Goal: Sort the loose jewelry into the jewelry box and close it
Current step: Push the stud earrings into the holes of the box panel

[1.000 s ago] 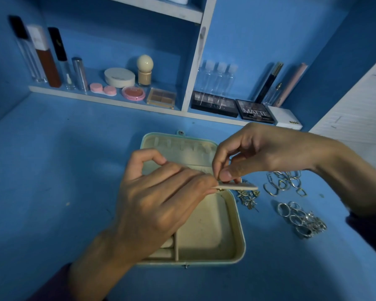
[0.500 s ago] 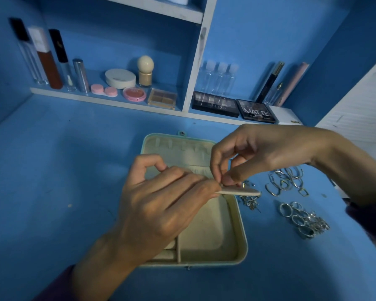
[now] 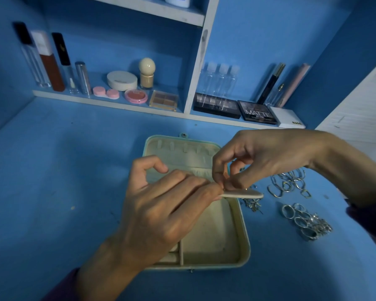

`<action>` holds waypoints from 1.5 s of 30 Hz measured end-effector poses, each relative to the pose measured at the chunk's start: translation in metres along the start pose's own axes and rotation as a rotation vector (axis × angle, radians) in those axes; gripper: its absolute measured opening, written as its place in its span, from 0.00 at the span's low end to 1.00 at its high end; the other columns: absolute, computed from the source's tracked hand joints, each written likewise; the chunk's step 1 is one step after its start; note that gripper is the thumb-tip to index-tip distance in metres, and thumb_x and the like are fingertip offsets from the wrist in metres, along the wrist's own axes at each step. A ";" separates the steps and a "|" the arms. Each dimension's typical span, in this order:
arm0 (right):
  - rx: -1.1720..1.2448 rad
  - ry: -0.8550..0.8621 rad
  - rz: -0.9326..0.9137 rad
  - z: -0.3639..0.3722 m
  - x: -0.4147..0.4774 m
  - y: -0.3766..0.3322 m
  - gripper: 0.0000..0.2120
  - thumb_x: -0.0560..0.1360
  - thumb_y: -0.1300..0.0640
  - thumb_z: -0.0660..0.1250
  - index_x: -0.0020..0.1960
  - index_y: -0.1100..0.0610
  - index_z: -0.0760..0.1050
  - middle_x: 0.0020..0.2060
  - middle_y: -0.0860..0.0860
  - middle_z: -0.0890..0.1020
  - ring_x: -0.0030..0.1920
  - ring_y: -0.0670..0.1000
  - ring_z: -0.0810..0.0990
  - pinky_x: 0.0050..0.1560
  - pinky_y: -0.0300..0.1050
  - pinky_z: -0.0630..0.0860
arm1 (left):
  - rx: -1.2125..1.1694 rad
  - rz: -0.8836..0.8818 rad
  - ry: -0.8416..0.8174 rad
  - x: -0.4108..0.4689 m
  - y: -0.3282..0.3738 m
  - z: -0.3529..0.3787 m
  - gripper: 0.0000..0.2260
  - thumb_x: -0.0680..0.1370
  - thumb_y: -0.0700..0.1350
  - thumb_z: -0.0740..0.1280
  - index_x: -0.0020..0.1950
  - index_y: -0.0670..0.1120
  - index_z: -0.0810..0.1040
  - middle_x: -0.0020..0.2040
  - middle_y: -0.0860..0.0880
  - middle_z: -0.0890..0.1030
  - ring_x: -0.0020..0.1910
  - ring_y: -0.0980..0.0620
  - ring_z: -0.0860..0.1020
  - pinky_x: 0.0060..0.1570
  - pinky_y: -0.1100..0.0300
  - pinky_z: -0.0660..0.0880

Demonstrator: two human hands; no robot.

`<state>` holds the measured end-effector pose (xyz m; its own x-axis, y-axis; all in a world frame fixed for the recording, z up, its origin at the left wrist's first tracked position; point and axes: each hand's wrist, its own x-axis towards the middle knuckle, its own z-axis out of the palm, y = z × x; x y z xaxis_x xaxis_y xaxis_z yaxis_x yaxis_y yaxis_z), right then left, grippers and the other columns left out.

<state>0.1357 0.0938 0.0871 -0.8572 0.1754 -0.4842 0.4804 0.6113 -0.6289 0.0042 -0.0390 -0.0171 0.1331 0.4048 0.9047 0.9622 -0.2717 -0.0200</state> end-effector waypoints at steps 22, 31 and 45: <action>0.120 0.120 -0.034 0.015 -0.007 0.012 0.06 0.73 0.71 0.65 0.43 0.62 0.79 0.33 0.45 0.78 0.34 0.40 0.73 0.40 0.31 0.70 | 0.012 0.010 0.003 -0.001 0.000 0.002 0.05 0.78 0.46 0.70 0.42 0.51 0.80 0.36 0.56 0.81 0.34 0.53 0.80 0.48 0.55 0.63; 0.718 0.641 -0.165 0.033 -0.011 0.042 0.19 0.69 0.40 0.68 0.48 0.54 0.82 0.36 0.54 0.81 0.40 0.50 0.77 0.45 0.43 0.71 | 0.010 -0.058 -0.071 0.023 -0.010 0.010 0.07 0.75 0.52 0.71 0.43 0.49 0.81 0.38 0.55 0.81 0.41 0.52 0.77 0.56 0.54 0.63; 0.906 0.942 -0.206 0.045 -0.001 0.053 0.15 0.75 0.49 0.64 0.56 0.57 0.79 0.45 0.55 0.83 0.49 0.51 0.80 0.53 0.44 0.77 | -0.086 -0.350 -0.159 0.027 -0.035 0.047 0.18 0.76 0.54 0.62 0.63 0.50 0.79 0.59 0.48 0.77 0.60 0.48 0.69 0.58 0.53 0.62</action>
<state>0.1704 0.0907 0.0269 -0.5520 0.8328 0.0420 -0.0358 0.0267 -0.9990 -0.0144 0.0228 -0.0120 -0.1577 0.6144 0.7730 0.9333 -0.1630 0.3200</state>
